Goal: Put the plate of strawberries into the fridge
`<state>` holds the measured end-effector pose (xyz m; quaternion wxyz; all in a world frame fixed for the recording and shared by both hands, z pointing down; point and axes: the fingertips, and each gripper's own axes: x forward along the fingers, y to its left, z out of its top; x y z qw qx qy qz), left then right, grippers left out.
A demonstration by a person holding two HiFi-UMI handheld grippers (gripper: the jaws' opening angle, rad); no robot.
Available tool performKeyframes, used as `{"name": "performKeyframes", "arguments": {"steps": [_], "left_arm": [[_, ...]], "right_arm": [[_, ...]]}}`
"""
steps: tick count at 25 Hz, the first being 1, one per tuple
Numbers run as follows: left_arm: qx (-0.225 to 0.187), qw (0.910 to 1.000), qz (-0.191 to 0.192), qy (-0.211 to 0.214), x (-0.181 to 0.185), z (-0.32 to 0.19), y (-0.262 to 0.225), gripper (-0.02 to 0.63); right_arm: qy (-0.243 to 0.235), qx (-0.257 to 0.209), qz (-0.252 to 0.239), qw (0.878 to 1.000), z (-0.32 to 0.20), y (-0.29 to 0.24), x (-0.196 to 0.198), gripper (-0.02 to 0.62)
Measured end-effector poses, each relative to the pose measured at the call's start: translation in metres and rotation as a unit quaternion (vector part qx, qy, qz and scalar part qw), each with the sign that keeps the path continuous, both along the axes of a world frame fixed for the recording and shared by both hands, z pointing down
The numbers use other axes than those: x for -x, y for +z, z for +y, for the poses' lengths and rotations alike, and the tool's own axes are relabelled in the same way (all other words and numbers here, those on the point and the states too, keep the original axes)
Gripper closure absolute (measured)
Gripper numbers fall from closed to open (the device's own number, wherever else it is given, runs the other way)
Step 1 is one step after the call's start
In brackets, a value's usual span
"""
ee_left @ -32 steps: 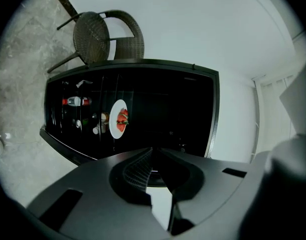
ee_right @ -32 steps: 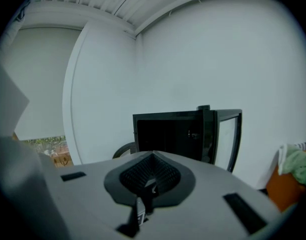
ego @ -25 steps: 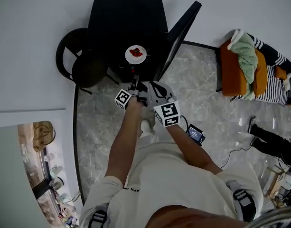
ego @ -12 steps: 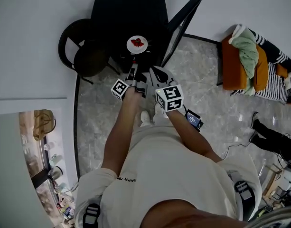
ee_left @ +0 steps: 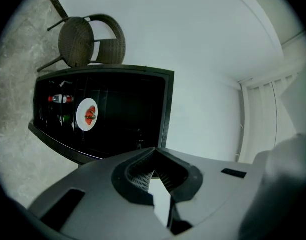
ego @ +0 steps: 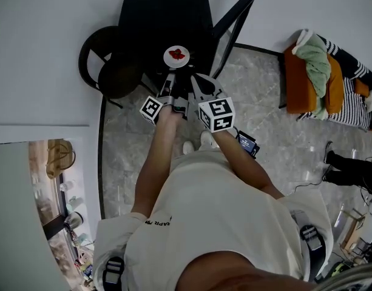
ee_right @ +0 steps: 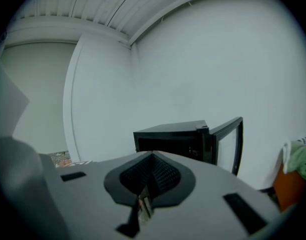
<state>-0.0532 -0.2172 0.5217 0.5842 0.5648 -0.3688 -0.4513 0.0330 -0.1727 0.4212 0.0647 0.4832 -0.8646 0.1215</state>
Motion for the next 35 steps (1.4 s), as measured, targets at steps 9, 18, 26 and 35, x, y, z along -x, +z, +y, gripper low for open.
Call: {"name": "performKeyframes", "arguments": {"steps": [9, 18, 26, 35], "left_arm": [[-0.009, 0.9999, -0.009, -0.004, 0.002, 0.007, -0.029, 0.603], [-0.041, 0.9953, -0.088, -0.001, 0.004, 0.009, -0.059, 0.604], [-0.067, 0.9686, -0.237, 0.034, -0.003, 0.019, -0.075, 0.603], [-0.178, 0.7261, -0.66, 0.074, -0.021, 0.03, -0.117, 0.603]], "right_arm": [[-0.014, -0.019, -0.001, 1.0, 0.0, -0.016, 0.012, 0.583], [-0.012, -0.037, -0.011, 0.999, -0.012, -0.032, 0.006, 0.583], [-0.015, -0.036, -0.015, 0.999, -0.012, -0.035, 0.004, 0.583], [-0.034, -0.044, -0.003, 0.998, -0.009, -0.035, 0.014, 0.583]]}}
